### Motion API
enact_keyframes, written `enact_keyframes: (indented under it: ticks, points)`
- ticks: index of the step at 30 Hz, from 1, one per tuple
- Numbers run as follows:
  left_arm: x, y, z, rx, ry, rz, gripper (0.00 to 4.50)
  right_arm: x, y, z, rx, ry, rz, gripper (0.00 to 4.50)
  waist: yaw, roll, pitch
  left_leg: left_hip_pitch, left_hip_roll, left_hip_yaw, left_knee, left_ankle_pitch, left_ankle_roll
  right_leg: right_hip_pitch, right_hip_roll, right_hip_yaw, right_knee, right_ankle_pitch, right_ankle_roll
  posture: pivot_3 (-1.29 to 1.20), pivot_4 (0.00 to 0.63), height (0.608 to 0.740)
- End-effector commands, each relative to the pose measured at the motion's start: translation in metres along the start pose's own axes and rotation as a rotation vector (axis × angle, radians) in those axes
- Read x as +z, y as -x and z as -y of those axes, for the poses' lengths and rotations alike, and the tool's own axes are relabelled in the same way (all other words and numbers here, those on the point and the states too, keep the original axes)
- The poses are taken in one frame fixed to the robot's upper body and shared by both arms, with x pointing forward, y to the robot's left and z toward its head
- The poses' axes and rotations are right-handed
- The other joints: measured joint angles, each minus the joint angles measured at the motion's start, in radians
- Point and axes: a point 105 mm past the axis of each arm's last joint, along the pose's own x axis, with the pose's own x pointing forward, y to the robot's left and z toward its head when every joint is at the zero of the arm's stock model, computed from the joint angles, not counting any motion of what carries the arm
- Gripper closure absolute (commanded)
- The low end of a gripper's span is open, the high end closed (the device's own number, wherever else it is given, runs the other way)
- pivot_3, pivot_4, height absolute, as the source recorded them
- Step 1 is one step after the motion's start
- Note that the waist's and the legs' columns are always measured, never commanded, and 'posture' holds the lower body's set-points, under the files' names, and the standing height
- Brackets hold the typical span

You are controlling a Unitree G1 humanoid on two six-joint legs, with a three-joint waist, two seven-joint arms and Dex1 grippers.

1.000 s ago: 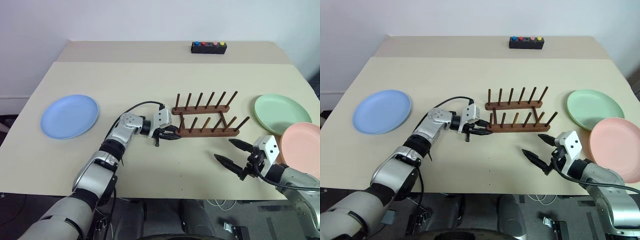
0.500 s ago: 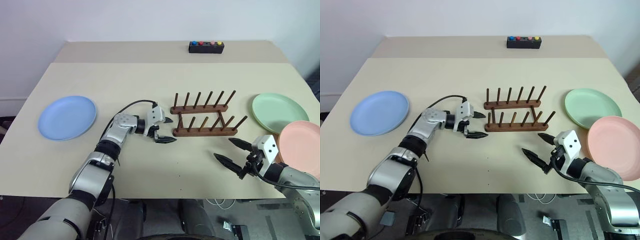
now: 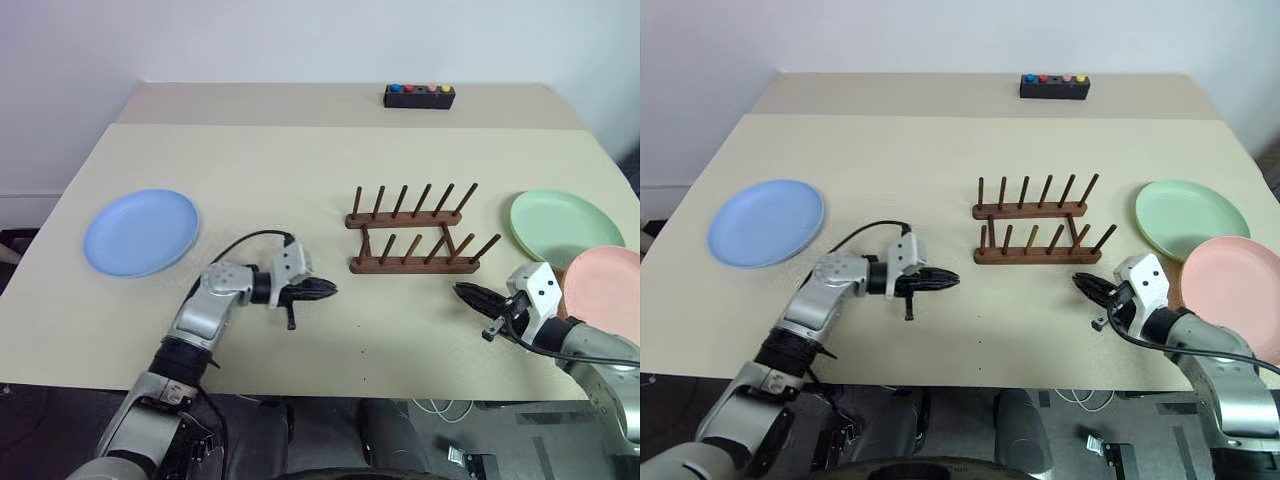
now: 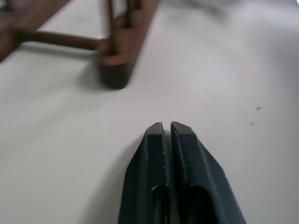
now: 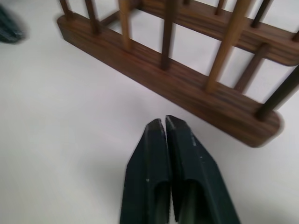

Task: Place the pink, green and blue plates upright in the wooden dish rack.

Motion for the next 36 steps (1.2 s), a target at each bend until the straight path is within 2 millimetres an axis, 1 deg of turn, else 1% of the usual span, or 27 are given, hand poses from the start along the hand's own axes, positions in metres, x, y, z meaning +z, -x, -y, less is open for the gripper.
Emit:
enact_keyframes:
  ticks: [1,3,5,9,12,14,17,19,23,28,31,36]
  points:
    - [0.007,-0.012,0.003,-0.004,-0.023,-0.008,4.44,-0.003,-0.001,0.010,-0.045,0.054,-0.041,4.50,-0.003,0.000,0.000,0.000,0.000,0.000,0.000,0.000,0.000,0.000,0.000,0.000,0.000,0.000,0.000,0.00,0.150,0.734]
    - [0.007,-0.021,-0.003,0.031,-0.050,-0.028,4.44,-0.007,-0.005,0.016,-0.081,0.083,-0.067,4.50,-0.003,0.000,0.000,0.000,0.000,0.000,0.000,0.000,0.000,0.000,0.000,0.000,0.000,0.000,0.000,0.00,0.150,0.734]
    - [0.004,-0.030,-0.008,0.066,-0.045,-0.054,4.44,-0.009,-0.008,0.019,-0.096,0.095,-0.081,4.50,-0.002,0.000,0.000,0.000,0.000,0.000,0.000,0.000,0.000,0.000,0.000,0.000,0.000,0.000,0.000,0.00,0.150,0.734]
    - [0.008,-0.040,-0.008,0.086,-0.054,-0.024,4.44,-0.009,-0.015,0.022,-0.123,0.127,-0.083,4.50,-0.003,0.000,0.000,0.000,0.000,0.000,0.000,0.000,0.000,0.000,0.000,0.000,0.000,0.000,0.000,0.00,0.150,0.734]
    - [0.011,-0.045,-0.011,0.124,-0.043,-0.002,4.44,-0.009,-0.020,0.027,-0.144,0.141,-0.088,4.50,-0.002,0.000,0.000,0.000,0.000,0.000,0.000,0.000,0.000,0.000,0.000,0.000,0.000,0.000,0.000,0.00,0.150,0.734]
    - [0.013,-0.047,-0.015,0.148,-0.041,0.012,4.44,-0.008,-0.022,0.028,-0.149,0.149,-0.086,4.50,-0.002,0.000,0.000,0.000,0.000,0.000,0.001,0.000,0.000,0.001,0.000,0.000,0.000,0.000,0.000,0.00,0.150,0.734]
    - [0.015,-0.046,-0.026,0.228,-0.028,0.034,4.44,-0.004,-0.032,0.029,-0.153,0.177,-0.076,4.50,-0.004,0.000,0.000,0.001,0.000,0.000,0.001,0.000,0.000,0.001,0.000,0.000,0.000,0.000,0.000,0.00,0.150,0.734]
    - [0.014,-0.045,-0.029,0.249,-0.042,0.031,4.44,-0.002,-0.036,0.031,-0.162,0.186,-0.070,4.50,-0.006,0.000,0.000,0.001,0.000,0.000,0.001,0.000,0.000,0.001,0.000,0.000,0.000,0.001,0.000,0.00,0.150,0.734]
    - [0.013,-0.040,-0.042,0.324,-0.029,0.034,4.44,0.004,-0.046,0.033,-0.178,0.209,-0.048,4.50,-0.007,0.000,0.000,0.001,0.000,0.000,0.001,0.000,0.000,0.001,0.000,0.000,0.000,0.001,0.000,0.00,0.150,0.734]
    - [0.015,-0.037,-0.052,0.374,-0.018,0.049,4.44,0.006,-0.054,0.036,-0.191,0.224,-0.041,4.50,-0.007,0.000,0.000,0.001,0.000,0.000,0.000,0.000,0.000,0.001,0.000,0.000,0.000,0.001,0.000,0.00,0.150,0.734]
    - [0.012,-0.033,-0.065,0.437,-0.009,0.036,4.44,0.012,-0.064,0.040,-0.215,0.229,-0.013,4.50,-0.009,0.000,0.000,0.001,0.000,0.000,0.000,0.000,0.000,0.001,0.000,0.000,0.000,0.001,0.000,0.00,0.150,0.734]
    - [0.010,-0.033,-0.068,0.454,-0.012,0.033,4.44,0.017,-0.072,0.045,-0.240,0.235,0.010,4.50,-0.009,0.000,0.000,0.001,0.000,0.000,0.000,0.000,0.000,0.000,0.000,0.000,0.000,0.001,0.000,0.00,0.150,0.734]
